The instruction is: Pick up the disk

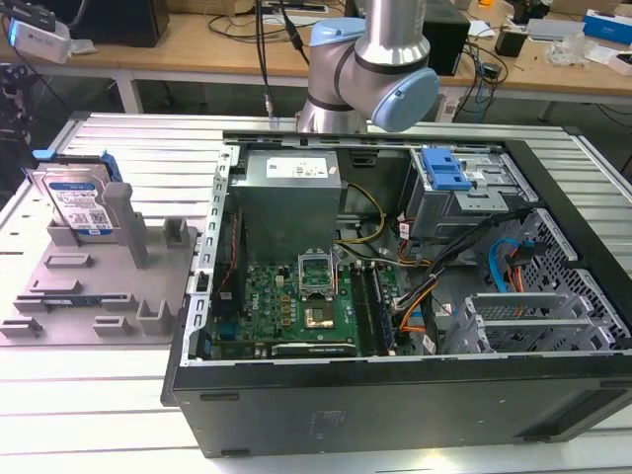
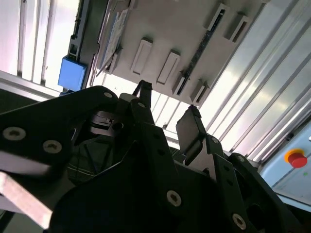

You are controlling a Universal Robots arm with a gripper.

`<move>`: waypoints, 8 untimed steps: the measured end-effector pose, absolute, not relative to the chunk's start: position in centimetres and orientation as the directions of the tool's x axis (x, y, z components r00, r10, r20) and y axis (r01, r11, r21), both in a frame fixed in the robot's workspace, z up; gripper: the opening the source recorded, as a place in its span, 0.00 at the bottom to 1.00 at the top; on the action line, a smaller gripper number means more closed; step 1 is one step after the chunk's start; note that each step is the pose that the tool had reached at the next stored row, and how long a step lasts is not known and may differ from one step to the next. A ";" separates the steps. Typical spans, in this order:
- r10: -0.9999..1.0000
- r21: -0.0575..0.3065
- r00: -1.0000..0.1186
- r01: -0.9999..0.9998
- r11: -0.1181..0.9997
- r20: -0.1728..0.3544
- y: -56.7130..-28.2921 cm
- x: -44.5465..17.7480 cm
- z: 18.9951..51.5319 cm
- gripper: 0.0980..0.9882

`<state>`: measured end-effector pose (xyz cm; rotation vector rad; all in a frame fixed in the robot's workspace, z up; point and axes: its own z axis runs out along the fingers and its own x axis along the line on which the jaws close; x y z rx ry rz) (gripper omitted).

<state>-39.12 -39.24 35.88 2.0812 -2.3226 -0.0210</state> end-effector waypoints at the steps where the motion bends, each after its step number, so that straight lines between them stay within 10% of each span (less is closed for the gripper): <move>1: -0.994 0.025 -0.108 -0.994 0.108 0.008 -39.2 -39.1 35.9 0.43; 8: -0.995 0.026 -0.103 -0.994 0.103 0.009 -39.1 -38.6 35.9 0.43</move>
